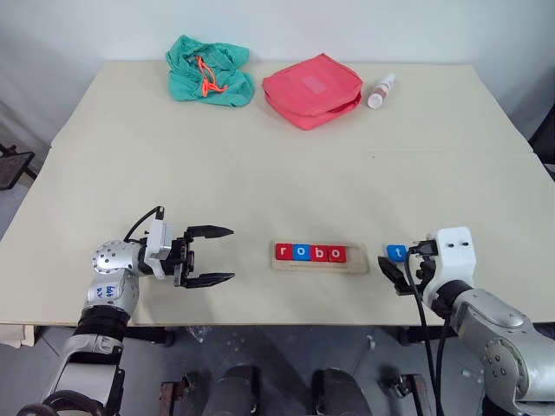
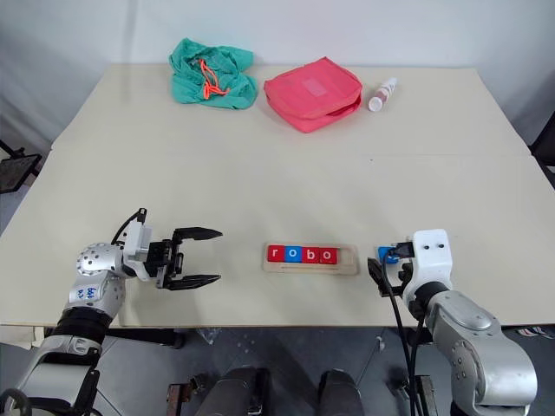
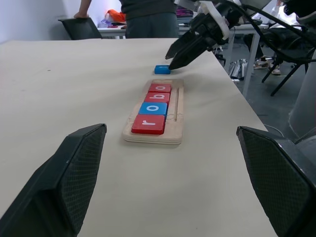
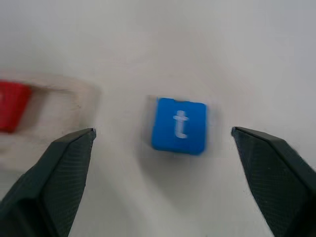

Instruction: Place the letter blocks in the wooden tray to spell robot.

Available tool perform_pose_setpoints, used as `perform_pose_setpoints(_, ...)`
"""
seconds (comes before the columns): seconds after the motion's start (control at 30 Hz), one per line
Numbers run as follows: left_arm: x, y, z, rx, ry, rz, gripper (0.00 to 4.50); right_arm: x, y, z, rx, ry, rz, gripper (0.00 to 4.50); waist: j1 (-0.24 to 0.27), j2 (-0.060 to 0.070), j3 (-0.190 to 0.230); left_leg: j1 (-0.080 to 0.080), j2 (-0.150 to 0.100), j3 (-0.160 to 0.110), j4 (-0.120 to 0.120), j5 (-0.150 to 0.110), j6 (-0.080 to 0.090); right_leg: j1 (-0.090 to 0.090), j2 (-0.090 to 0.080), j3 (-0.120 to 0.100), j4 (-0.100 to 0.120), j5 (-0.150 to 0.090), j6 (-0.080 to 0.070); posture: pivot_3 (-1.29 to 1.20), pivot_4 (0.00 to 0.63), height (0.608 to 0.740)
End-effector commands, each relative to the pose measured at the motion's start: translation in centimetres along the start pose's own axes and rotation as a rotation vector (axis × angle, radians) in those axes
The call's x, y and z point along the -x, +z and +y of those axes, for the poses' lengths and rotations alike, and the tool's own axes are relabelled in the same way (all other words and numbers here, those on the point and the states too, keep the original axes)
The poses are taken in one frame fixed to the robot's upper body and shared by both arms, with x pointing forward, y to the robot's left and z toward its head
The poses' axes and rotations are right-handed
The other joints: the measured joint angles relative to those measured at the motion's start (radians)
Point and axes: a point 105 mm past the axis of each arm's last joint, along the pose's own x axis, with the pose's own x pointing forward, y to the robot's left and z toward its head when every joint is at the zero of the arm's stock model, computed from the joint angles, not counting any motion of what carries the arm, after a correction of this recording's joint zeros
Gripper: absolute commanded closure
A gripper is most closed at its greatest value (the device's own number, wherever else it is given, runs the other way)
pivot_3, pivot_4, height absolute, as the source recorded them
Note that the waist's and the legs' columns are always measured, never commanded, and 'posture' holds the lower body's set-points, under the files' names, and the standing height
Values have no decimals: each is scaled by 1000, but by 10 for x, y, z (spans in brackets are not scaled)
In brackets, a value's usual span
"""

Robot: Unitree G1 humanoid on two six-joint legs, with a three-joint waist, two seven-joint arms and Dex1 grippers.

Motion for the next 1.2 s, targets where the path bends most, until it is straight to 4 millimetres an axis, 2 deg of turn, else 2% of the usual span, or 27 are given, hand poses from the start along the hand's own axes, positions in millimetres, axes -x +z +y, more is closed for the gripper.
perform_pose_setpoints(0.03, 3, 4, -12, -30, -104, -10, 0, 7, 14, 9, 121, 123, -38, 38, 1, 0, 0, 0, 0, 0, 0, 0, 0, 0, 0, 0, 0, 0, 0, 0, 150, 740)
perform_pose_setpoints(0.23, 1, 0, -17, -31, -102, -19, 0, 9, 13, 11, 530, 467, 127, 38, 1, 0, 0, 1, 0, 0, 1, 0, 0, 4, 0, -1, -6, 0, 0, 0, 150, 740)
perform_pose_setpoints(0.4, 0, 0, -22, -40, -93, -33, 0, -2, 15, -8, 725, 594, 201, 38, 0, 0, 0, 0, 1, 2, 1, 0, 0, 5, 0, -2, -11, 0, 0, 0, 150, 740)
perform_pose_setpoints(0.63, 7, 0, -34, -44, -48, -28, 0, -29, 17, -36, 877, 656, 277, 38, -2, 0, 0, 0, 1, 2, 1, 0, 1, 6, 0, -3, -13, 0, 0, 0, 150, 740)
perform_pose_setpoints(0.77, 11, 0, -41, -39, -27, -20, 0, -40, 16, -40, 892, 686, 288, 38, -1, 0, 0, 0, 3, 2, 1, 0, 0, 6, 0, -4, -13, 0, 0, 0, 150, 740)
perform_pose_setpoints(0.97, 10, 2, -44, -39, -13, -21, 0, -44, 9, -46, 905, 716, 342, 38, 0, -1, -1, 0, 3, 1, 5, 0, 0, 8, 0, -5, -13, 0, 0, 0, 150, 740)
perform_pose_setpoints(1.07, 9, 2, -44, -38, -11, -22, 0, -45, 4, -52, 892, 704, 378, 583, 2, -2, -1, 0, 3, 0, 5, 0, 0, 9, 0, -5, -13, 0, 0, 0, 150, 740)
perform_pose_setpoints(1.2, 8, 1, -42, -39, -11, -25, 0, -45, 6, -54, 872, 702, 393, 1765, 2, -5, -3, 0, 3, 0, 6, 0, 0, 9, 1, -5, -13, 0, 0, 0, 150, 740)
